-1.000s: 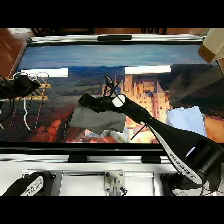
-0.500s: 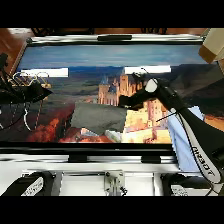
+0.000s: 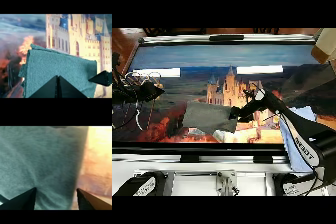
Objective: Fold the shirts.
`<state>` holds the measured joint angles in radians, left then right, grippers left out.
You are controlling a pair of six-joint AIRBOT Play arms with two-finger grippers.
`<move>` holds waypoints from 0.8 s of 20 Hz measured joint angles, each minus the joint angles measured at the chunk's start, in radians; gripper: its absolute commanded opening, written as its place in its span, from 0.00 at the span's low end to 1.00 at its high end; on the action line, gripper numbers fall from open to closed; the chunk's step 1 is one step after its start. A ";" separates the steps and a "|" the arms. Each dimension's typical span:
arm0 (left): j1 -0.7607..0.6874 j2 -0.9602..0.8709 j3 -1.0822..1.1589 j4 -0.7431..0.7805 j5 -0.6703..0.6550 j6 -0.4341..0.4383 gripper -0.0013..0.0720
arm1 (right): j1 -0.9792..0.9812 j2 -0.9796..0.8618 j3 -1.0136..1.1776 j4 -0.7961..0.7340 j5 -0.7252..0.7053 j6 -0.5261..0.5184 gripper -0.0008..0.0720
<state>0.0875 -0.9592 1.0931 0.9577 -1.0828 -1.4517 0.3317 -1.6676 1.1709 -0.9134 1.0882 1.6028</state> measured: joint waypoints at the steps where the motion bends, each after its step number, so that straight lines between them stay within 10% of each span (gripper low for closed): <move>1: 0.000 0.000 0.000 -0.002 0.000 0.000 0.05 | 0.011 -0.014 -0.001 0.018 -0.016 -0.006 0.30; 2: 0.000 0.000 0.000 -0.001 0.000 0.000 0.05 | 0.020 -0.024 -0.003 0.029 -0.035 -0.016 0.11; 10: 0.000 0.000 0.000 -0.013 0.001 0.000 0.05 | -0.132 0.166 -0.005 0.196 -0.109 -0.175 0.10; 16: 0.000 0.001 0.000 -0.015 0.000 0.003 0.05 | -0.489 0.479 -0.005 0.081 0.023 -0.110 0.10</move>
<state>0.0872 -0.9585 1.0931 0.9424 -1.0824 -1.4483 -0.1574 -1.1885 1.1664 -0.8322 1.1114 1.4929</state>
